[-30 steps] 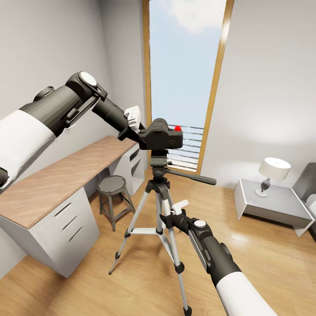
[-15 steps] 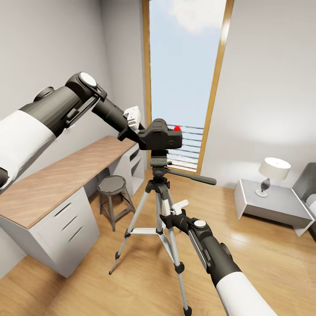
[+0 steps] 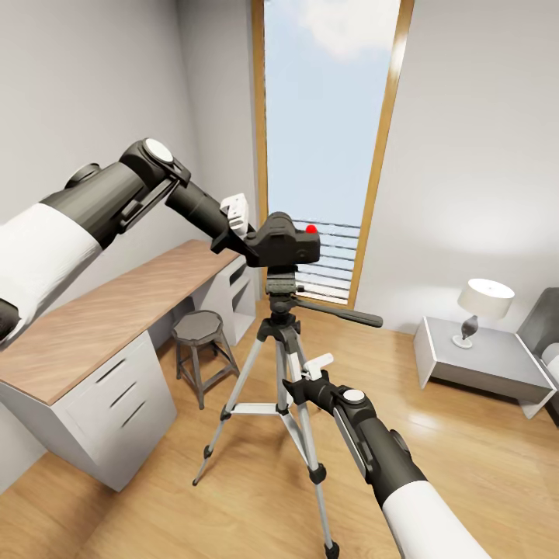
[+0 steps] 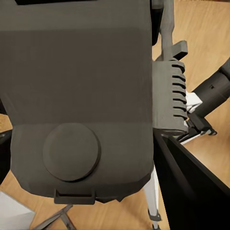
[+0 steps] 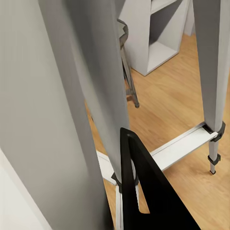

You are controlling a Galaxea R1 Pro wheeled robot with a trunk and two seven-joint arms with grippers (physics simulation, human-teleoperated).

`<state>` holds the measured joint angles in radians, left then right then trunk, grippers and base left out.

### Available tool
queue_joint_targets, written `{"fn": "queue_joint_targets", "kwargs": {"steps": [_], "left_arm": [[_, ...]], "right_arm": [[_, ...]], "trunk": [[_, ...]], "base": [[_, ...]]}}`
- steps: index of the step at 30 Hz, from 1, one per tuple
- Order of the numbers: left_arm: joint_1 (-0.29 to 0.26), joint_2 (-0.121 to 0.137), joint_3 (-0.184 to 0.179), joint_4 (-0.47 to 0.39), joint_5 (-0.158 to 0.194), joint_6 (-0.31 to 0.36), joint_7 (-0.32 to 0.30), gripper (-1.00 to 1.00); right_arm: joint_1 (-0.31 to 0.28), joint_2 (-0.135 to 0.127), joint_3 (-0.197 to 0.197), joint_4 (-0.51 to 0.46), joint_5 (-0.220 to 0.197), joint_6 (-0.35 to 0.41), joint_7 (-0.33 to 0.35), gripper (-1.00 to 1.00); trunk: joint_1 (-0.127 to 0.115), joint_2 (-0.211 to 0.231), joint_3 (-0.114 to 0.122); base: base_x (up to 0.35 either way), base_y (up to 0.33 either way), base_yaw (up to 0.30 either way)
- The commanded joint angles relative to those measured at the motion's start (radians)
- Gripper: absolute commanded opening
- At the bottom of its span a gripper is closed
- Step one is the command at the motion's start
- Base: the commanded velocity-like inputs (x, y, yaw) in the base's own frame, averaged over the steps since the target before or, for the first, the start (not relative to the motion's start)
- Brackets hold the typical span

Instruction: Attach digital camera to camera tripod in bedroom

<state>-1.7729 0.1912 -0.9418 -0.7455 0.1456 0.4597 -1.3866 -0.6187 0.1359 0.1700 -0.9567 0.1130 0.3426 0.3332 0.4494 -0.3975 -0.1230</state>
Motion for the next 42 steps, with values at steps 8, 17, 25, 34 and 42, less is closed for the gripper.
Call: {"fn": "queue_joint_targets", "kwargs": {"steps": [8,17,25,34,42], "left_arm": [[-0.001,-0.002,-0.006,-0.003,0.009,0.008,0.004,-1.0],[0.011,0.01,0.004,-0.013,0.003,0.016,-0.004,-1.0],[0.013,0.009,0.034,-0.022,0.016,0.018,-0.012,-1.0],[0.009,0.013,0.035,-0.051,0.018,0.028,-0.003,-1.0],[0.009,0.014,0.036,-0.055,0.018,0.03,-0.002,-1.0]], "right_arm": [[-0.001,0.001,-0.001,-0.002,0.007,0.004,0.006,-1.0],[0.0,0.0,-0.001,-0.001,0.024,-0.003,0.004,-1.0],[-0.001,0.002,-0.001,-0.001,0.02,-0.002,0.007,-1.0],[-0.001,-0.002,-0.001,-0.001,0.018,-0.002,0.006,-1.0],[-0.001,-0.002,-0.001,-0.001,0.017,-0.002,0.006,-1.0]], "trunk": [[0.001,-0.003,-0.002],[0.001,-0.003,-0.002],[0.001,-0.003,-0.002],[0.001,-0.003,-0.002],[0.001,-0.003,-0.002]], "base": [[0.0,0.0,0.0],[0.0,0.0,0.0],[0.0,0.0,0.0],[0.0,0.0,0.0],[0.0,0.0,0.0]]}}
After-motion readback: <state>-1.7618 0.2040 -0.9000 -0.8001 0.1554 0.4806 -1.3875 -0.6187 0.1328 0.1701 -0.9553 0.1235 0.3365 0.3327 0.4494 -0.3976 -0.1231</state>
